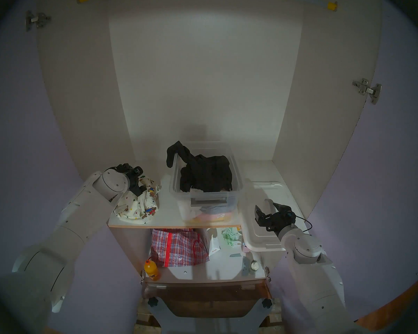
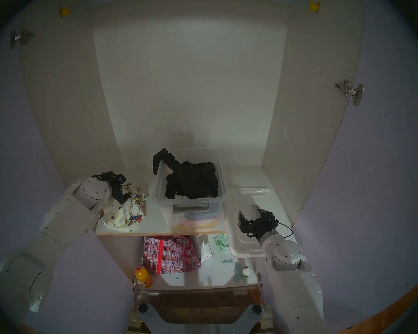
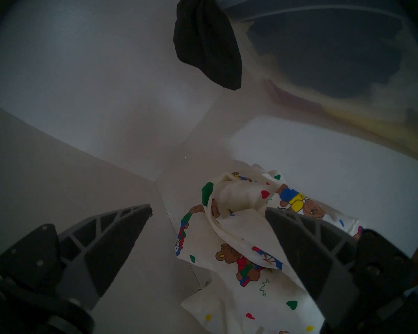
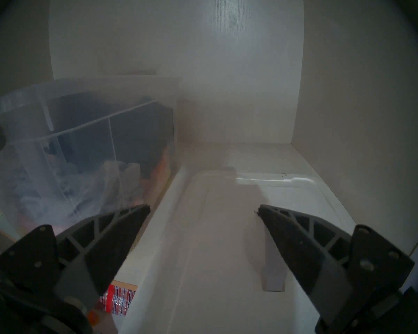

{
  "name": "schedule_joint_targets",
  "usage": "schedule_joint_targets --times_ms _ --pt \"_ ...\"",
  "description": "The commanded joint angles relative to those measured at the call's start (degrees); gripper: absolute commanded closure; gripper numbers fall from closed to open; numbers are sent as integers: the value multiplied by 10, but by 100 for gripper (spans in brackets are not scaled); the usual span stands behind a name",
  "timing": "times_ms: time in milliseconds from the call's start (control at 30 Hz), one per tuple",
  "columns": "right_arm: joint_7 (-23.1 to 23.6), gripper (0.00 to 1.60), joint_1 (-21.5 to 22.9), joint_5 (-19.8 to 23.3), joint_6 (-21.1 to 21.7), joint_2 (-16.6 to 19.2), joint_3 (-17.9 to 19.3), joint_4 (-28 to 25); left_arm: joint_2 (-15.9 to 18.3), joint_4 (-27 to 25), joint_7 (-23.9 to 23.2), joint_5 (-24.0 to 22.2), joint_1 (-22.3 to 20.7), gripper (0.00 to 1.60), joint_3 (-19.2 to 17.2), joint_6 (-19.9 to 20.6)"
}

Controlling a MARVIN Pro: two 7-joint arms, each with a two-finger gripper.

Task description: Take clothing out of the storage bin and put the lid back on the bin

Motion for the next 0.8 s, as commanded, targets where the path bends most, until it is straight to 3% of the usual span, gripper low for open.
schedule_joint_targets --times_ms 0,200,367,467,600,767 --pt "-42 0 -1 -4 -27 -25 12 -50 1 -13 2 -1 -16 0 -6 -4" --pt "-105 0 -1 17 5 -69 32 -106 2 -13 2 -1 -16 0 -5 -4" --pt "-102 0 -6 23 38 -69 22 -142 2 -14 2 -2 -15 0 -5 -4" --pt "-105 0 -5 16 31 -70 17 -135 2 -14 2 -2 -15 0 -5 -4" --pt "-71 0 -4 39 43 -63 13 -140 2 -14 2 -2 -15 0 -5 -4" --pt "-123 0 2 -2 -2 -88 6 -123 2 -14 2 -2 -15 0 -5 -4"
